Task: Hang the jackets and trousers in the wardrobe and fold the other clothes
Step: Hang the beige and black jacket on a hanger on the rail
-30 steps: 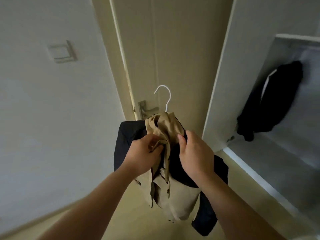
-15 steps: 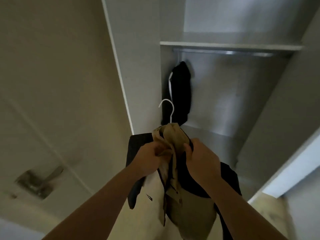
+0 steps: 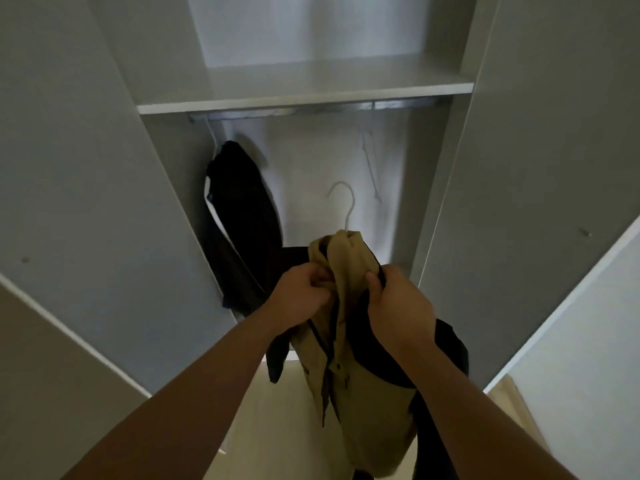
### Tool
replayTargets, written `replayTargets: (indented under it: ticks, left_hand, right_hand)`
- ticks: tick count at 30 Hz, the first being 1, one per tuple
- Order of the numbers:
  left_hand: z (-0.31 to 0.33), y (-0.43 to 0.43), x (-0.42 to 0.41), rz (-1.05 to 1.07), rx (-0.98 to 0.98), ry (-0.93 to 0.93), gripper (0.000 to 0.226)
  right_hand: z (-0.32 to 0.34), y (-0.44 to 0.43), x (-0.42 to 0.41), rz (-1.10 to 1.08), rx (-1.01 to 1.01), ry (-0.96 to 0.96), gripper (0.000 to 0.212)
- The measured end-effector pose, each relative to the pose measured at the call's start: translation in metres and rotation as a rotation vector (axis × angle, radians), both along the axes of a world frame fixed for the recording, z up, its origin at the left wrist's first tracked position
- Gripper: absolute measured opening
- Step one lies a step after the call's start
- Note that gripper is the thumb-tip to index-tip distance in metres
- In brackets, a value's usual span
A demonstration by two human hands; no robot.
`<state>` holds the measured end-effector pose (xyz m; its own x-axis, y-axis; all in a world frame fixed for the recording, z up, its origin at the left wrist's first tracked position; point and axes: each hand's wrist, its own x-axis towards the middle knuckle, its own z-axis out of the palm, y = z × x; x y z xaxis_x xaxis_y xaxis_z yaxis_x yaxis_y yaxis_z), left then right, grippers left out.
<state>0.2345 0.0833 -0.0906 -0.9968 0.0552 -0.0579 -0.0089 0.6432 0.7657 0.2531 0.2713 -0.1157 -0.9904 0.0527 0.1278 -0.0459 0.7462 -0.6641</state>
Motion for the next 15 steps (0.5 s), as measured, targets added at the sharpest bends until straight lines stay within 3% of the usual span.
replayTargets:
  ticks: [2,4,6,10,15]
  left_hand:
    - [-0.001,0.004,-0.040,0.009,-0.005,-0.034,0.017]
    - [0.001,0.005,-0.077,0.013,-0.011,-0.061,0.024]
    - [0.003,0.002,-0.113,0.007,-0.027,-0.075,0.027]
    - [0.004,-0.011,-0.182,-0.010,-0.011,-0.077,0.024]
    - [-0.005,-0.030,-0.264,-0.101,-0.094,0.009,0.020]
  right_hand:
    - [-0.004,0.001,-0.036,-0.009,-0.045,-0.032,0.046]
    - [-0.002,-0.004,-0.067,-0.103,0.021,0.043,0.026]
    - [0.007,-0.012,-0.096,-0.164,0.049,0.075,0.026]
    - [0.019,-0.021,-0.163,-0.030,-0.085,-0.079,0.034]
    - [0.022,-0.050,-0.226,-0.142,0.008,-0.014,0.034]
